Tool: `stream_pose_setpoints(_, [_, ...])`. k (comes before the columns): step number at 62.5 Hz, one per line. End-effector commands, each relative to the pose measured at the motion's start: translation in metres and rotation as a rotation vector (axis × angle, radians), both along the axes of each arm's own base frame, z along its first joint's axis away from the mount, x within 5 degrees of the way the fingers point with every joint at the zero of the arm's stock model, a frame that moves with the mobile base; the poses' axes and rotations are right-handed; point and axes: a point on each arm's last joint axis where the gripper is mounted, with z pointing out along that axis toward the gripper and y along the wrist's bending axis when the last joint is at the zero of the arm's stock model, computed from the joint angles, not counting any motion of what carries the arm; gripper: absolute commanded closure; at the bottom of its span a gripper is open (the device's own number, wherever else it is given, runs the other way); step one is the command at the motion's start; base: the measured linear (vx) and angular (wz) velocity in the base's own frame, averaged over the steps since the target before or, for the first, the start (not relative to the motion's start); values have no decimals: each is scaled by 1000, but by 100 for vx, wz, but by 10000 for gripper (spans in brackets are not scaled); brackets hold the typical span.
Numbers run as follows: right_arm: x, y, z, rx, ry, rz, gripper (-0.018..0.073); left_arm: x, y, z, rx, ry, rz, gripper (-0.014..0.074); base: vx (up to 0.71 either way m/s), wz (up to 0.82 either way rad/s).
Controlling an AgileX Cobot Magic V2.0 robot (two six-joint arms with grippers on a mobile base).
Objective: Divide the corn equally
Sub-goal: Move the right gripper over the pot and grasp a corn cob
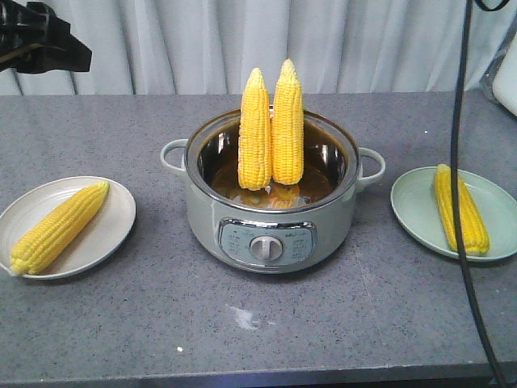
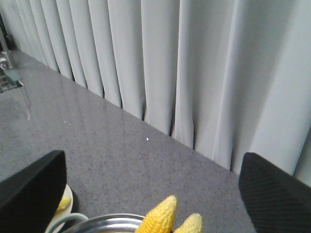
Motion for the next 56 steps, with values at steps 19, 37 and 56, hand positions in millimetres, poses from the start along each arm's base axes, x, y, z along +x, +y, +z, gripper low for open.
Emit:
stream_pose_setpoints(19, [59, 9, -52, 53, 100, -58, -134, -9, 0, 20, -52, -95, 5, 158, 0, 0])
stream_pose_setpoints(37, [77, 28, -86, 39, 163, -33, -124, -9, 0, 20, -52, -94, 5, 158, 0, 0])
stream_pose_setpoints(56, [85, 31, -117, -1, 270, 7, -83, -9, 0, 20, -52, -94, 5, 158, 0, 0])
